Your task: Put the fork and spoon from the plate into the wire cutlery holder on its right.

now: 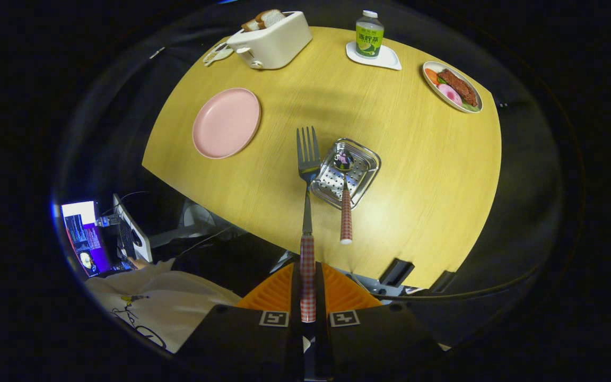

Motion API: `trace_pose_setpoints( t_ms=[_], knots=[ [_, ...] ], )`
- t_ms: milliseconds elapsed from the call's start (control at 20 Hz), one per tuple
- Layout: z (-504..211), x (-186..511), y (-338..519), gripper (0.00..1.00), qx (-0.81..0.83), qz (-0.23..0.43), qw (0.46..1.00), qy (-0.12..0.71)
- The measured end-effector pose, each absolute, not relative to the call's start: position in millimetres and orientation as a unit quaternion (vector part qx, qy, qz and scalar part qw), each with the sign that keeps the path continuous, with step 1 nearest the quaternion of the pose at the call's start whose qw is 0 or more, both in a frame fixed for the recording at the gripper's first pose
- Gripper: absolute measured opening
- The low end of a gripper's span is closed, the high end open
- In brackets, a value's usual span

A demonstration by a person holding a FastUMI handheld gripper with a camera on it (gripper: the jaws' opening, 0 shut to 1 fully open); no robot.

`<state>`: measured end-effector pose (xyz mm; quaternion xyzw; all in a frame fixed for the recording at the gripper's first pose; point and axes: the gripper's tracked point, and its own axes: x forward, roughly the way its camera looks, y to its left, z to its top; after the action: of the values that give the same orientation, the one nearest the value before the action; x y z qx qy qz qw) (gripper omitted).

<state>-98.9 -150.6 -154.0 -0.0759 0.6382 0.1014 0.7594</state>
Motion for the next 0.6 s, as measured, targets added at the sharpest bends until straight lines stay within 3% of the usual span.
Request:
trace_pose_setpoints(
  t_ms=[600],
  knots=[
    [-167.3, -90.8, -197.5, 0.13, -0.141, 0.108, 0.638, 0.749]
  ],
)
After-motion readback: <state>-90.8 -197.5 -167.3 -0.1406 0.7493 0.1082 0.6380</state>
